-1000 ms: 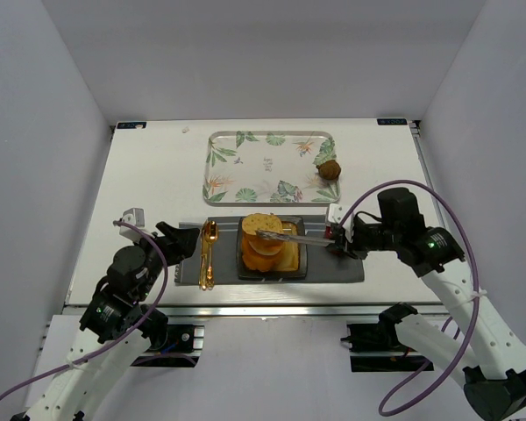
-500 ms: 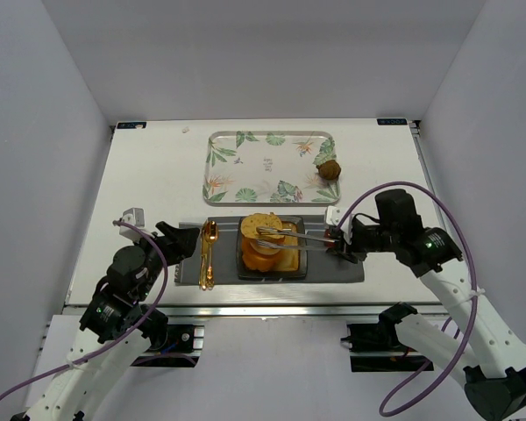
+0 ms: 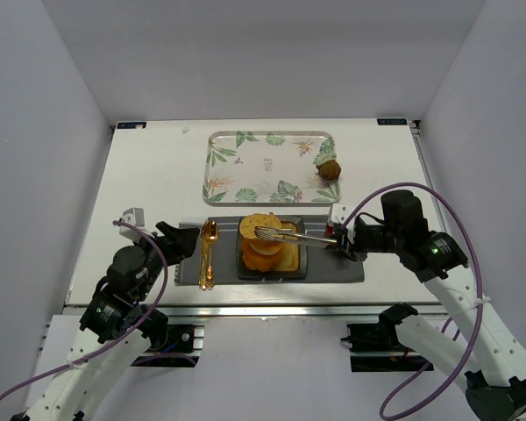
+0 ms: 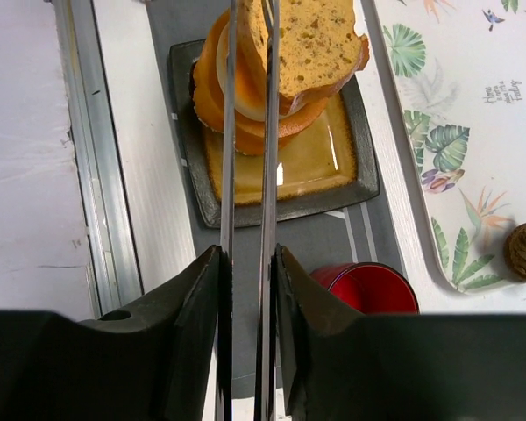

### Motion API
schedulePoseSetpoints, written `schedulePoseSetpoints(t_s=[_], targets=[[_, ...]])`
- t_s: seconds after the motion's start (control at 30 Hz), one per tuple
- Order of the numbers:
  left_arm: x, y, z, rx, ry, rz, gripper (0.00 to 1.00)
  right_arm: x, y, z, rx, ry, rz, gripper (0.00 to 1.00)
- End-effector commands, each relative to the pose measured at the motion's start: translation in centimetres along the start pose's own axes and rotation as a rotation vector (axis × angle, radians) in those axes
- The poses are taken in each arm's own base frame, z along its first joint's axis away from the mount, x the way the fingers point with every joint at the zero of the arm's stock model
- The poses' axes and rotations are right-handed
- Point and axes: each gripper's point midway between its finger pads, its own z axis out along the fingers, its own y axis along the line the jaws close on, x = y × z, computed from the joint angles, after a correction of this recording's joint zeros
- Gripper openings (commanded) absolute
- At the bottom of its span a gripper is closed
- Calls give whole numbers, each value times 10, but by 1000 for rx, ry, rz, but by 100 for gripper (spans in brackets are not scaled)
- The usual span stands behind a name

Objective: Place the bread

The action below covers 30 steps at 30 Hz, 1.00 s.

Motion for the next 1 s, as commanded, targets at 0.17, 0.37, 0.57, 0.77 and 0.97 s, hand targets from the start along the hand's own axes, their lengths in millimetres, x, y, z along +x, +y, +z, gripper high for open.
schedulePoseSetpoints(t_s=[0.17,0.37,0.57,0.77,0.97], targets=[[-3,-5,-2,15,1,6,76,-38,-13,-7,54,-116,7,33],[-4,-6,-1,16,0,7,76,-56,-40,-3,158,-171,165,23],[-7,-6,-2,15,-6,12,76,-43,-106,-15,466,-141,271,1],[-4,-7,-1,25,-2,7,76,32,-184,-60,743,-65,471,0],[-2,-7,1,30,-2,4,76,142,-217,-94,871,121,611,0]])
